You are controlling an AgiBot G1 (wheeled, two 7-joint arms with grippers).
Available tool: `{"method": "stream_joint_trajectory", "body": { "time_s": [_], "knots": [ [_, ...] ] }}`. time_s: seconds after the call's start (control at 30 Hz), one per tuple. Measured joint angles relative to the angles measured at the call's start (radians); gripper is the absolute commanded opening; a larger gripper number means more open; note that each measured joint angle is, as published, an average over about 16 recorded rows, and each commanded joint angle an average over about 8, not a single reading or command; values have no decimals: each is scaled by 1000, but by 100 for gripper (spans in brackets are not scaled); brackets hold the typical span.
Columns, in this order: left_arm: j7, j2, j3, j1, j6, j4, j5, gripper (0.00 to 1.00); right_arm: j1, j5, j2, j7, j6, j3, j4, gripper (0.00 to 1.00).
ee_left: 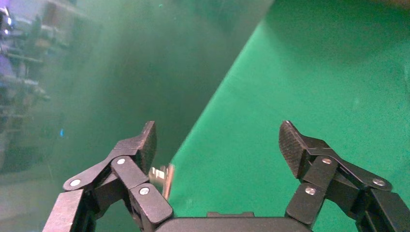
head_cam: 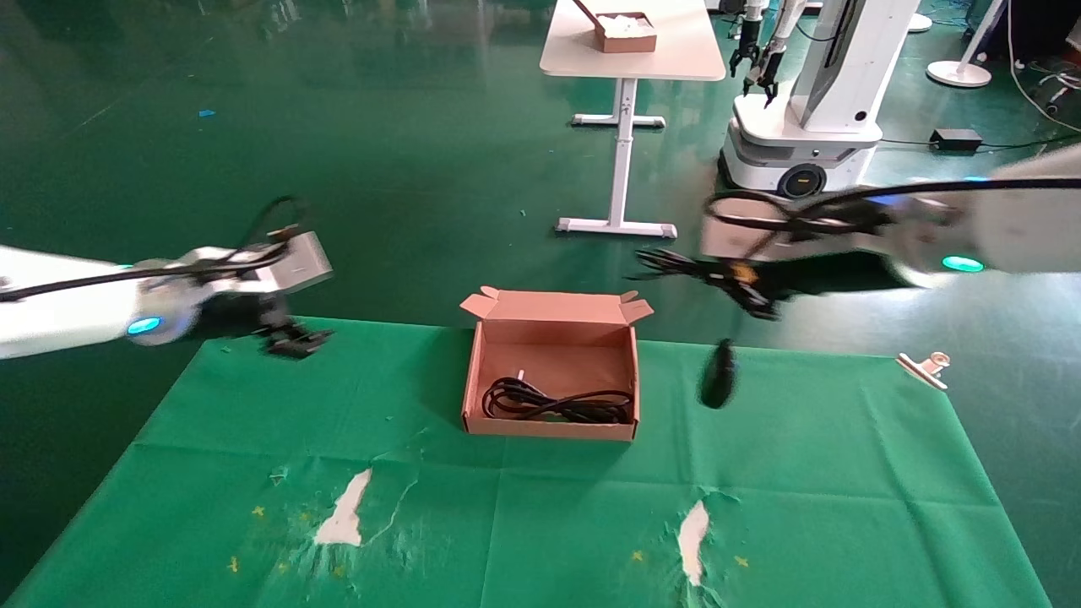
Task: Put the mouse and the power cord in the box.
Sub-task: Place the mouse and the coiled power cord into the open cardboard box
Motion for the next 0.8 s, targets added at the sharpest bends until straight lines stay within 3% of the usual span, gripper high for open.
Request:
{"method": "stream_joint_trajectory", "body": {
  "time_s": [0.2, 0.47, 0.8],
  "knots": [
    [-89, -77, 17, 7, 13, -116, 48, 100, 23, 3, -114, -118, 71, -17, -124, 0],
    [-215, -117, 39, 17, 7, -228, 125, 100, 47, 22, -253, -287, 150, -39, -301, 0],
    [-321, -141, 55, 22, 7, -308, 198, 100, 30, 68, -337, -397, 230, -153, -376, 0]
  ]
}}
